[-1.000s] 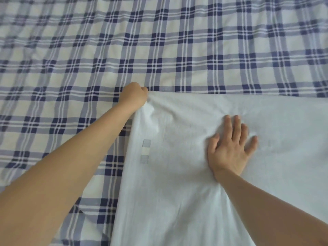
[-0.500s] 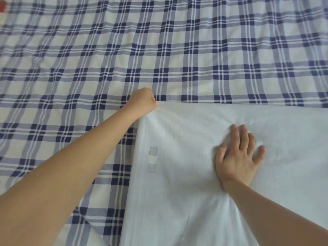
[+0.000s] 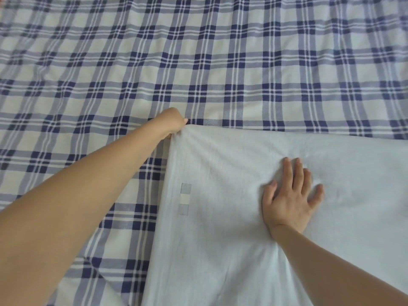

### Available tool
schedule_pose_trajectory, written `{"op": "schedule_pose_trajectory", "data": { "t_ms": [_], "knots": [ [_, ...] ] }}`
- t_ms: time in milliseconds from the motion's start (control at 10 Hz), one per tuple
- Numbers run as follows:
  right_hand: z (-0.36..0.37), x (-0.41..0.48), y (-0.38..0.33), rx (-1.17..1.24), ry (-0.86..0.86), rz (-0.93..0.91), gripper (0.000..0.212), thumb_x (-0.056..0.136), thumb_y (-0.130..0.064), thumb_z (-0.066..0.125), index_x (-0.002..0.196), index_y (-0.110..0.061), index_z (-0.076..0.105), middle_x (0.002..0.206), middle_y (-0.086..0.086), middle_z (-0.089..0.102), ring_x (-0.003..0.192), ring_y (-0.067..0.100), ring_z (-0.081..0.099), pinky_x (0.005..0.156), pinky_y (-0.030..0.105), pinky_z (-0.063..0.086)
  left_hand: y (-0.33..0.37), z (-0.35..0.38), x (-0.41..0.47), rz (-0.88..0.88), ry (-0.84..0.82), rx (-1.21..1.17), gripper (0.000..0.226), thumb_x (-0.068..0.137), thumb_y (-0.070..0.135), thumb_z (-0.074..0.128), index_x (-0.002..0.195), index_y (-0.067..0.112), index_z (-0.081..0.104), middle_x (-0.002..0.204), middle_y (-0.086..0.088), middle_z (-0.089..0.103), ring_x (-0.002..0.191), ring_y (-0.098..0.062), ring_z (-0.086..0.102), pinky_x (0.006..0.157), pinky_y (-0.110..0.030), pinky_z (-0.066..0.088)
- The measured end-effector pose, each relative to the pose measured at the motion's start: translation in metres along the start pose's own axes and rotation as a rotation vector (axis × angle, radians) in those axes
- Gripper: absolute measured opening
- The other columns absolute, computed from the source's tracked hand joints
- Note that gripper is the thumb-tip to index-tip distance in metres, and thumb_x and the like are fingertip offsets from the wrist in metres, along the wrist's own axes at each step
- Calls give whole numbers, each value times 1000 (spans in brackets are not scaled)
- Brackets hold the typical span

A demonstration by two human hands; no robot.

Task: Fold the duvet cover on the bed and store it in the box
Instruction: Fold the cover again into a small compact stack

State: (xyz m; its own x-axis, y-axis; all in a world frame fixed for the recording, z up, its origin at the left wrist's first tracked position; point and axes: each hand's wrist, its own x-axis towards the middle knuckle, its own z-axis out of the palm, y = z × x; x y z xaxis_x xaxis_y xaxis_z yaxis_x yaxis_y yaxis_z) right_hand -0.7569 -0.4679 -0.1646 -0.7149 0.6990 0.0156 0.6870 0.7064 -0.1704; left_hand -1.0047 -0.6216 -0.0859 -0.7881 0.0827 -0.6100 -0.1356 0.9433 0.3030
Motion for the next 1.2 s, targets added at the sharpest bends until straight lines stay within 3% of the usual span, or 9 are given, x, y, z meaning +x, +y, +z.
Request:
{"op": "schedule_pose_trajectory", "data": {
  "t_ms": [200, 300, 500, 600, 700, 800, 900, 1000, 1200],
  "knots": [
    [-1, 1, 0, 4, 3, -1, 64, 85, -37, 28, 147, -23, 30, 154, 3, 29, 140, 24, 24, 114, 48, 4, -4, 9, 5, -95, 5, -243, 45, 101, 27, 43, 133, -5, 41, 129, -17, 50, 110, -27, 51, 94, -32, 41],
    [0, 1, -1, 3, 8, -3, 64, 85, -37, 28, 147, -22, 30, 154, 4, 29, 140, 25, 24, 113, 48, 4, -10, 12, 6, -107, 39, -436, 37, 98, 24, 50, 126, 0, 49, 105, -10, 56, 94, -21, 54, 75, -26, 43],
    [-3, 3, 2, 15, -13, -4, 65, 85, -38, 27, 148, -23, 28, 155, 3, 26, 141, 25, 21, 113, 48, 2, -12, -3, -16, 120, 35, -480, 59, 79, 33, 75, 129, 10, 53, 136, 0, 46, 127, -15, 41, 94, -21, 30],
    [-4, 0, 2, 13, -25, -5, 65, 85, -38, 28, 148, -23, 27, 155, 3, 25, 141, 24, 20, 113, 48, 3, -5, -10, -16, 69, 72, -588, 33, 78, 14, 75, 109, 11, 63, 105, 3, 55, 100, -12, 51, 83, -20, 39],
    [-5, 2, -1, 26, -26, 0, 65, 84, -38, 27, 148, -23, 27, 155, 3, 25, 141, 24, 20, 114, 51, 5, 0, -17, -9, -22, 103, -602, 14, 79, 1, 63, 79, 14, 59, 73, 1, 53, 65, -13, 50, 53, -19, 44],
    [-5, 7, -5, 40, -18, -7, 65, 85, -37, 28, 148, -23, 26, 155, 4, 24, 141, 25, 19, 114, 52, 5, -3, -29, -6, -246, -88, -638, 9, 84, 1, 62, 90, 4, 56, 75, -5, 55, 49, -7, 46, 32, -13, 33],
    [-4, 4, -2, 41, -30, -15, 65, 85, -37, 29, 148, -22, 25, 156, 4, 23, 142, 26, 19, 114, 52, 5, -11, -37, -11, -319, -265, -467, 9, 85, 3, 62, 92, 3, 56, 80, -2, 56, 46, -2, 39, 31, -9, 26],
    [-6, 1, 1, 43, -56, -5, 66, 85, -38, 27, 149, -23, 24, 157, 4, 21, 142, 25, 18, 115, 53, 4, -8, -41, -20, -172, -339, -141, 20, 83, 10, 67, 102, 7, 61, 72, 3, 56, 45, -1, 34, 35, -9, 26],
    [-8, 1, -2, 54, -57, 1, 66, 85, -37, 28, 149, -22, 24, 156, 4, 21, 142, 26, 18, 114, 53, 3, -1, -36, -22, 129, -207, 460, 24, 84, 19, 59, 63, 10, 50, 57, -2, 44, 51, -14, 38, 50, -23, 34]
  ]
}}
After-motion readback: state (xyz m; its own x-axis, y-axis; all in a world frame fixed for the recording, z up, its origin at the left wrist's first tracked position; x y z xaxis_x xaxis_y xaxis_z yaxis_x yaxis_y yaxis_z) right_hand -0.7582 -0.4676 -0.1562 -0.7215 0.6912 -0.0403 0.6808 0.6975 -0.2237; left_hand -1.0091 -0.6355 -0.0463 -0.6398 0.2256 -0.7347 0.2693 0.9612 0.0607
